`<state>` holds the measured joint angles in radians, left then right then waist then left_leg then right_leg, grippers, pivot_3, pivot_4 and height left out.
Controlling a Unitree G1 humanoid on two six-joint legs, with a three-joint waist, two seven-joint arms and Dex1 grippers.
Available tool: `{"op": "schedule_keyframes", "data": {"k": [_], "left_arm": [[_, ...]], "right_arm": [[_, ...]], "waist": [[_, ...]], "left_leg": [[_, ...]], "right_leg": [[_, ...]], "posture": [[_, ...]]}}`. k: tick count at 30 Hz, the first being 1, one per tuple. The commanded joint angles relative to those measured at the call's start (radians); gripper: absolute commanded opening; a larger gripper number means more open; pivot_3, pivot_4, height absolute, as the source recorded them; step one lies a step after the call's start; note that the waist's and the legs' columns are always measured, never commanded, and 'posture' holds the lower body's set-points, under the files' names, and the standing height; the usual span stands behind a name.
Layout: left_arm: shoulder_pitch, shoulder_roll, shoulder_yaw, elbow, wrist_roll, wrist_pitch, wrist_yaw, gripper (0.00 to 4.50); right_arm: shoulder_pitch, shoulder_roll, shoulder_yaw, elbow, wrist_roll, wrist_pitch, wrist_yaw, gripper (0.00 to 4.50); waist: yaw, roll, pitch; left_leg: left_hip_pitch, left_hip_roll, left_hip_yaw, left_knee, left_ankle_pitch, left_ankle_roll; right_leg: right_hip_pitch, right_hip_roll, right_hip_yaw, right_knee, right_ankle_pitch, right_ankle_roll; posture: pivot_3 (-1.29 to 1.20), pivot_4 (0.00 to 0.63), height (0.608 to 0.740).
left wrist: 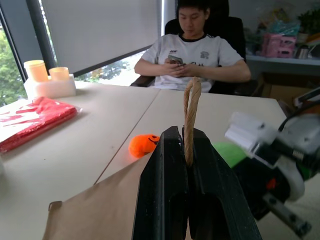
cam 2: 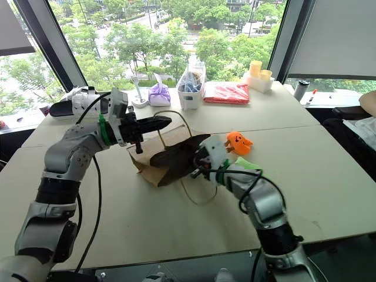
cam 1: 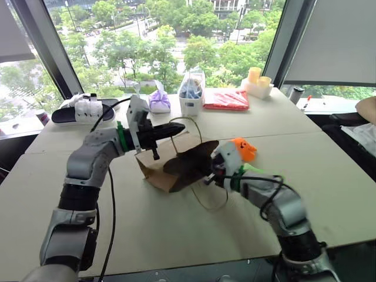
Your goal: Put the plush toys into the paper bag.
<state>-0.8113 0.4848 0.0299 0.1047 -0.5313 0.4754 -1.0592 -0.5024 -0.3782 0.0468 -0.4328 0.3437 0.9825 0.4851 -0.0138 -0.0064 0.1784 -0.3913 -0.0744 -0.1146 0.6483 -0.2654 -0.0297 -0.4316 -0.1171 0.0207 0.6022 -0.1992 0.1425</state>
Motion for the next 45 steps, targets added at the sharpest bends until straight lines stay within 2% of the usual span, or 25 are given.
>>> {"op": "schedule_keyframes", "data": {"k": [1, 5, 6, 10, 12, 22, 25, 31, 33, 38, 41, 45], "left_arm": [[0.002, -0.002, 0.012, -0.033, -0.002, -0.025, 0.003, 0.0], [0.006, -0.007, 0.009, -0.03, -0.004, -0.033, -0.002, 0.0], [0.007, -0.011, 0.007, -0.03, -0.003, -0.036, -0.001, 0.0], [0.009, -0.022, 0.001, -0.034, -0.002, -0.045, -0.001, 0.0], [0.009, -0.024, -0.002, -0.04, -0.001, -0.046, 0.003, 0.0], [0.02, -0.008, 0.0, -0.064, 0.002, -0.033, 0.017, 0.0], [0.024, -0.006, 0.001, -0.071, 0.001, -0.033, 0.029, 0.0], [0.033, 0.004, 0.009, -0.075, 0.0, -0.033, 0.04, 0.0], [0.031, 0.005, 0.011, -0.072, -0.002, -0.033, 0.043, 0.0], [0.017, 0.004, 0.033, -0.042, -0.01, -0.025, 0.065, 0.0], [0.008, 0.001, 0.036, -0.023, -0.012, -0.026, 0.071, 0.0], [0.001, -0.003, 0.029, -0.016, -0.009, -0.03, 0.071, 0.0]], "right_arm": [[0.019, -0.159, -0.153, -0.184, 0.11, 0.134, 0.079, 2.23], [0.08, -0.339, -0.245, -0.216, 0.144, 0.154, 0.137, 4.2], [0.108, -0.371, -0.258, -0.194, 0.131, 0.136, 0.143, 4.47], [0.195, -0.417, -0.226, -0.105, 0.066, 0.015, 0.145, 4.47], [0.227, -0.397, -0.201, -0.037, 0.046, -0.039, 0.142, 4.47], [0.2, -0.411, -0.018, 0.257, -0.162, -0.337, 0.15, 4.47], [0.19, -0.414, -0.001, 0.3, -0.202, -0.409, 0.159, 3.68], [0.161, -0.399, -0.017, 0.328, -0.229, -0.449, 0.151, 0.76], [0.153, -0.411, -0.024, 0.306, -0.233, -0.442, 0.155, 0.01], [0.083, -0.471, -0.068, 0.032, -0.099, -0.295, 0.264, 0.01], [0.029, -0.476, -0.038, -0.107, -0.02, -0.226, 0.32, 0.01], [-0.064, -0.402, 0.045, -0.178, 0.017, -0.157, 0.293, 0.01]], "waist": [[0.004, 0.0, 0.0], [0.003, 0.0, 0.0], [0.001, 0.0, 0.0], [0.0, 0.0, 0.0], [0.001, -0.001, 0.0], [0.001, -0.001, 0.0], [0.001, -0.001, 0.0], [0.001, -0.001, 0.0], [0.001, -0.001, 0.0], [0.0, 0.0, 0.0], [-0.001, 0.0, 0.0], [0.003, -0.001, 0.0]], "left_leg": [[0.0, 0.0, 0.0, 0.0, 0.0, 0.0], [0.0, 0.0, 0.001, 0.0, -0.001, 0.001], [0.001, 0.0, 0.001, 0.0, -0.001, 0.001], [0.001, 0.001, 0.002, 0.0, -0.001, 0.002], [0.001, 0.0, 0.002, 0.001, -0.001, 0.002], [0.001, 0.0, 0.003, 0.002, -0.001, 0.001], [0.001, 0.0, 0.002, 0.001, -0.001, 0.001], [0.001, 0.0, 0.002, 0.002, -0.001, 0.001], [0.001, 0.0, 0.002, 0.001, -0.001, 0.001], [0.001, 0.0, 0.002, 0.001, -0.001, 0.001], [0.001, 0.001, 0.001, 0.001, -0.001, 0.001], [0.001, 0.001, 0.0, 0.001, -0.001, 0.001]], "right_leg": [[0.0, 0.0, 0.0, 0.0, 0.0, 0.0], [0.003, 0.0, -0.001, -0.003, 0.0, 0.0], [0.003, 0.0, -0.001, -0.003, 0.0, 0.0], [0.003, 0.0, 0.0, -0.003, 0.0, 0.0], [0.003, 0.0, 0.0, -0.003, 0.0, 0.0], [0.003, 0.0, 0.001, -0.003, 0.0, 0.0], [0.003, 0.0, 0.001, -0.003, 0.0, 0.0], [0.003, 0.0, 0.001, -0.003, 0.0, 0.0], [0.003, 0.0, 0.0, -0.003, 0.0, 0.0], [0.003, 0.0, 0.001, -0.003, 0.0, 0.0], [0.003, 0.0, 0.0, -0.003, 0.0, 0.0], [0.003, 0.0, -0.001, -0.004, 0.0, 0.0]], "posture": [[0.0, 0.15, 0.74], [0.0, 0.15, 0.74], [0.0, 0.15, 0.74], [0.0, 0.15, 0.74], [0.0, 0.15, 0.74], [0.0, 0.15, 0.74], [0.0, 0.15, 0.74], [0.0, 0.15, 0.74], [0.0, 0.15, 0.74], [0.0, 0.15, 0.74], [0.0, 0.15, 0.74], [0.0, 0.15, 0.74]]}}
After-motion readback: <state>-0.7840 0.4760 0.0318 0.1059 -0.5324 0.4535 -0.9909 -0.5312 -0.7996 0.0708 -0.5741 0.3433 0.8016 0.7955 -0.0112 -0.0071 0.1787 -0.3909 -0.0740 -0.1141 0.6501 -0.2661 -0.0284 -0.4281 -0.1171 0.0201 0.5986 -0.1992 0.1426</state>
